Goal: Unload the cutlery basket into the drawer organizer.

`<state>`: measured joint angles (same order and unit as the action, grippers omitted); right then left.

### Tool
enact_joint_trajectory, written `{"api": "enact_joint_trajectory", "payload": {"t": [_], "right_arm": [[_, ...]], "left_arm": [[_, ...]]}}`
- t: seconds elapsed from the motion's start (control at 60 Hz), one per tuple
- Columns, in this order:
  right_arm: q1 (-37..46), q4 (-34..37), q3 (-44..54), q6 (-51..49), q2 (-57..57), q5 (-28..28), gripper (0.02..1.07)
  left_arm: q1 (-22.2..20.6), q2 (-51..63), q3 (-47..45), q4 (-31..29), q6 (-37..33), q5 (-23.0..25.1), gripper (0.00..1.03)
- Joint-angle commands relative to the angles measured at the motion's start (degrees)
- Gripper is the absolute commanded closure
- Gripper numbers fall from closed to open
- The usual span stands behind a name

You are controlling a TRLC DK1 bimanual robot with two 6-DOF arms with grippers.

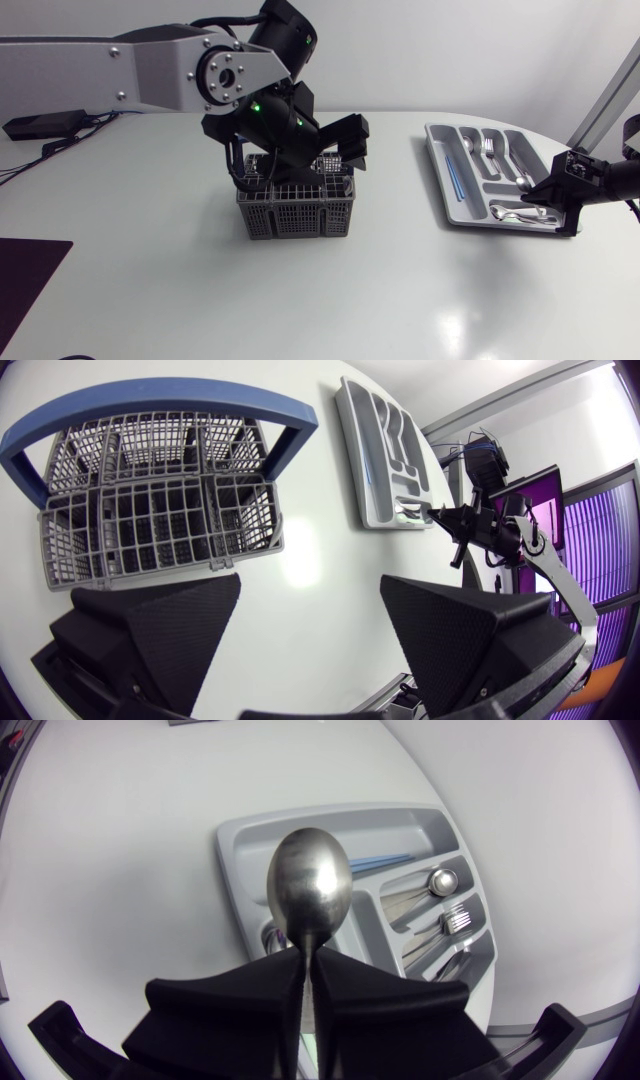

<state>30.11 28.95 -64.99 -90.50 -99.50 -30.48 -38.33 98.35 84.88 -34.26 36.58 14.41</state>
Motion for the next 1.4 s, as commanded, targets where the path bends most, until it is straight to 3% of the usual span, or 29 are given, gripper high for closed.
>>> {"api": "enact_joint_trajectory", "payload": {"t": [0.0, 0.25, 0.5, 0.767, 0.867, 1.017, 1.383], "right_arm": [[0.65, -2.76, 0.13, -3.1, -2.54, 1.65, 1.02], [0.92, -10.67, 2.15, -5.83, -6.14, 8.68, 1.0], [1.09, -17.7, 6.1, -5.92, -6.84, 13.17, 0.83], [1.36, -18.05, 9.62, -3.63, -1.31, 13.25, 0.34], [0.74, -18.05, 10.94, -0.64, 1.33, 13.08, 0.23], [-0.93, -16.64, 12.96, 4.45, 5.55, 10.79, 0.18], [-10.07, 0.05, 13.58, 22.03, 16.53, 1.92, 0.16]], "left_arm": [[-0.79, 1.85, 1.87, -0.37, -1.33, -0.44, 0.05], [-1.84, 3.43, 3.01, -1.07, -2.74, -1.49, 0.05], [-2.46, 4.84, 4.33, -2.04, -4.32, -2.2, 0.05], [-1.75, 6.51, 6.44, -3.0, -8.28, -5.1, 0.05], [-1.22, 7.21, 6.88, -3.62, -10.47, -5.36, 0.05], [-0.79, 7.74, 7.32, -3.71, -13.9, -6.24, 0.05], [-0.17, 10.38, 8.46, -3.97, -20.32, -6.68, 0.06]]}}
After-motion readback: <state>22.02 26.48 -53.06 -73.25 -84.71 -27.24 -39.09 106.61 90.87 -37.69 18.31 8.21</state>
